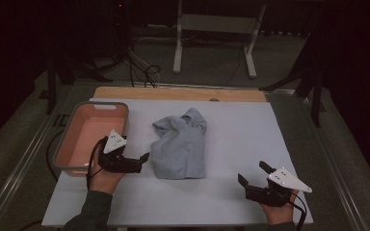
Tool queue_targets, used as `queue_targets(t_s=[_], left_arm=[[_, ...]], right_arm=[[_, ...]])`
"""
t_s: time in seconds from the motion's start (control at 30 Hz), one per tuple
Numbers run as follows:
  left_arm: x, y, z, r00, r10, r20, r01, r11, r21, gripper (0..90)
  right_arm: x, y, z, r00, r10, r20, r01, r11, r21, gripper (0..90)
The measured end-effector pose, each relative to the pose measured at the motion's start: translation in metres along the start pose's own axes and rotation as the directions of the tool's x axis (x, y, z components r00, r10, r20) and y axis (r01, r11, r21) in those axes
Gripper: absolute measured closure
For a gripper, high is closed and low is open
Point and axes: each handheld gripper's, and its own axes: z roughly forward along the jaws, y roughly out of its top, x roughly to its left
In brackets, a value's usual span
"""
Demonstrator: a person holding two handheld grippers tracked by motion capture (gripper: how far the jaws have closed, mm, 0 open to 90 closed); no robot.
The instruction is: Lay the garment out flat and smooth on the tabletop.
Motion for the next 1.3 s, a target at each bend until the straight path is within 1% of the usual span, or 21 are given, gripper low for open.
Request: queue_targets(t_s=[0.07,0.17,0.2,0.27,0.37,0.47,0.63,0.67,0.7,0.77,0.97,1.3], left_arm=[[0.001,0.001,-0.003,1.0,-0.008,-0.003,0.008,0.9999,-0.015,0.3],[0.001,0.002,-0.006,1.0,-0.005,-0.006,0.005,0.9996,-0.027,0.3],[0.001,0.002,-0.007,1.0,-0.003,-0.006,0.003,0.9996,-0.029,0.3],[0.0,0.001,-0.009,1.0,0.003,-0.009,-0.003,0.9994,-0.033,0.3],[0.001,0.0,-0.01,0.9999,0.0,-0.012,-0.001,0.9992,-0.041,0.3],[0.002,0.0,-0.013,0.9999,-0.007,-0.014,0.006,0.9987,-0.051,0.3],[0.002,-0.002,-0.014,0.9998,-0.013,-0.013,0.012,0.9985,-0.053,0.3],[0.002,-0.002,-0.014,0.9998,-0.013,-0.013,0.012,0.9985,-0.053,0.3],[0.002,-0.002,-0.015,0.9997,-0.017,-0.015,0.016,0.9984,-0.053,0.3],[0.002,-0.003,-0.016,0.9997,-0.017,-0.017,0.016,0.9984,-0.054,0.3],[0.004,-0.003,-0.018,0.9995,-0.026,-0.019,0.025,0.9979,-0.061,0.3],[0.002,-0.003,-0.019,0.9996,-0.024,-0.017,0.023,0.998,-0.059,0.4]], right_arm=[[0.002,0.004,0.001,1.0,-0.001,-0.003,0.001,1.0,0.008,9.9],[0.004,0.01,0.002,1.0,-0.002,-0.007,0.002,1.0,0.008,10.0],[0.006,0.015,0.004,0.9999,0.003,-0.014,-0.003,1.0,0.006,10.1],[0.008,0.019,0.008,0.9998,0.006,-0.018,-0.005,1.0,0.003,10.0],[0.012,0.025,0.016,0.9992,0.02,-0.035,-0.019,1.0,0.01,10.0],[0.016,0.03,0.024,0.9987,0.024,-0.044,-0.023,1.0,0.017,9.9],[0.024,0.041,0.037,0.998,0.006,-0.063,-0.005,1.0,0.018,9.8],[0.024,0.041,0.037,0.998,0.006,-0.063,-0.005,1.0,0.018,9.8],[0.028,0.045,0.044,0.9977,0.001,-0.067,0.001,1.0,0.024,9.8],[0.03,0.048,0.048,0.9973,-0.005,-0.073,0.007,1.0,0.028,9.8],[0.038,0.051,0.063,0.9953,-0.022,-0.094,0.026,0.999,0.042,9.7],[0.047,0.048,0.084,0.9923,-0.008,-0.123,0.018,0.997,0.08,9.8]])
